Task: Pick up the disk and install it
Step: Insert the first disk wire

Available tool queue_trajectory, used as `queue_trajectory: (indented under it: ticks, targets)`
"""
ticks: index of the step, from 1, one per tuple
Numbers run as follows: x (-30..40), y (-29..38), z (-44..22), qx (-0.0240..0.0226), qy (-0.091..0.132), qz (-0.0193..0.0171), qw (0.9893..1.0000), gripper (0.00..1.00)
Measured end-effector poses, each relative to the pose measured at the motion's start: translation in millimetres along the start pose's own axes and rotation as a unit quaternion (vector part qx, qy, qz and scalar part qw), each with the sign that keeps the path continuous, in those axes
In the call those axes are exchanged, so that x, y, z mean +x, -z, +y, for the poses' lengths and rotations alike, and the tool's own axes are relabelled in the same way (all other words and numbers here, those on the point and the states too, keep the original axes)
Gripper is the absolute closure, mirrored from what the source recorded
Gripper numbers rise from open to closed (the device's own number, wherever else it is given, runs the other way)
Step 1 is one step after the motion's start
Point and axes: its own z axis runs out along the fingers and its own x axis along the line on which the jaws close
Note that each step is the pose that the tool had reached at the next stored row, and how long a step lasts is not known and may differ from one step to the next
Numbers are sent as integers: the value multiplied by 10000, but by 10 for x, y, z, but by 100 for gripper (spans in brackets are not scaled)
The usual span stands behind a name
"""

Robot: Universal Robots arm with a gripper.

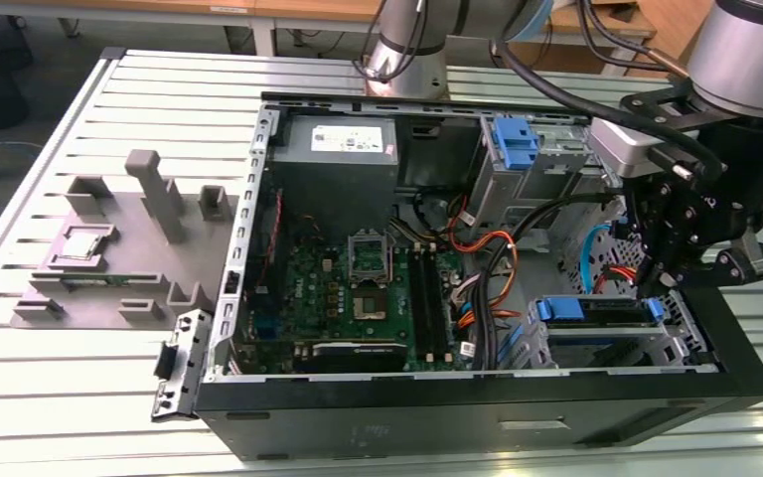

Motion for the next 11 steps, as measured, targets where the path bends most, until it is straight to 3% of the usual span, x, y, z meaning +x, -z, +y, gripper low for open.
queue_trajectory:
  ticks: [2, 7, 9, 11]
  targets:
    - [0, -2, 1, -4, -14, -48, 10000, 83]
    - [3, -6, 1, -3, -86, -279, 9996, 83]
    - [3, -9, 2, -10, -148, -310, 9994, 83]
    - [3, -15, 3, -23, -242, -304, 9992, 83]
